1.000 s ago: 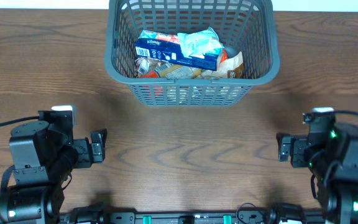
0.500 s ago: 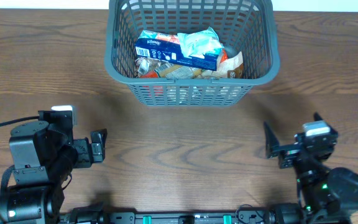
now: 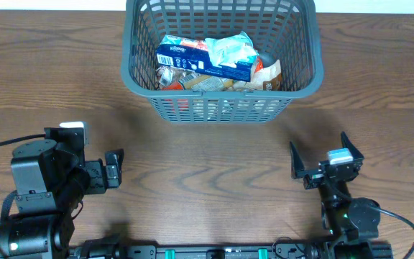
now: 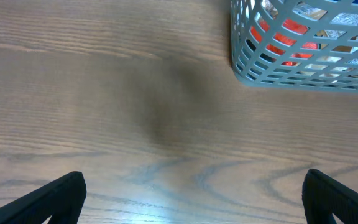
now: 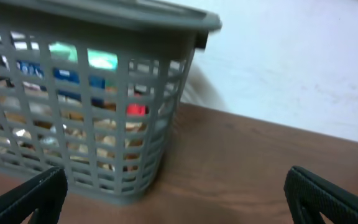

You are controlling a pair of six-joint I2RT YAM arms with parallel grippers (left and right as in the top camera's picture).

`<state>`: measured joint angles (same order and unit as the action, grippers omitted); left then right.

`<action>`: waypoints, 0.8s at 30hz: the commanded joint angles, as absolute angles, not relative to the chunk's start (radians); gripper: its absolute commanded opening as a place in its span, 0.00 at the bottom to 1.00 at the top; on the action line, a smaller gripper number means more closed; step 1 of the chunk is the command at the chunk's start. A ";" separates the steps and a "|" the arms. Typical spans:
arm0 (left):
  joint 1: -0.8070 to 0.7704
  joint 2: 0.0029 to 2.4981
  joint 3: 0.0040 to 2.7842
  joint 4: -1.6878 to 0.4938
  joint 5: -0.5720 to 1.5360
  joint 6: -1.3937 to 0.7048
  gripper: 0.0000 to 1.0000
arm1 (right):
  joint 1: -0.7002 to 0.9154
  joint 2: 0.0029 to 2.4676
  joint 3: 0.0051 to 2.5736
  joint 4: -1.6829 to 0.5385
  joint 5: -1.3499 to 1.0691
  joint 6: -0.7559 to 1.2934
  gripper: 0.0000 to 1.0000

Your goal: Pack container

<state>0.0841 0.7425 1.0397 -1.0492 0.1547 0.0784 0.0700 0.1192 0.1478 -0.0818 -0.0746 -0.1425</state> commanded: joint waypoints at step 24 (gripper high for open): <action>0.089 0.743 1.039 -1.049 0.165 0.073 0.99 | 0.003 0.019 0.006 -0.075 0.011 -0.022 0.99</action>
<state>0.0841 0.7425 1.0397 -1.0492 0.1547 0.0784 0.0093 0.0280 0.0113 -0.0723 -0.0135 -0.0593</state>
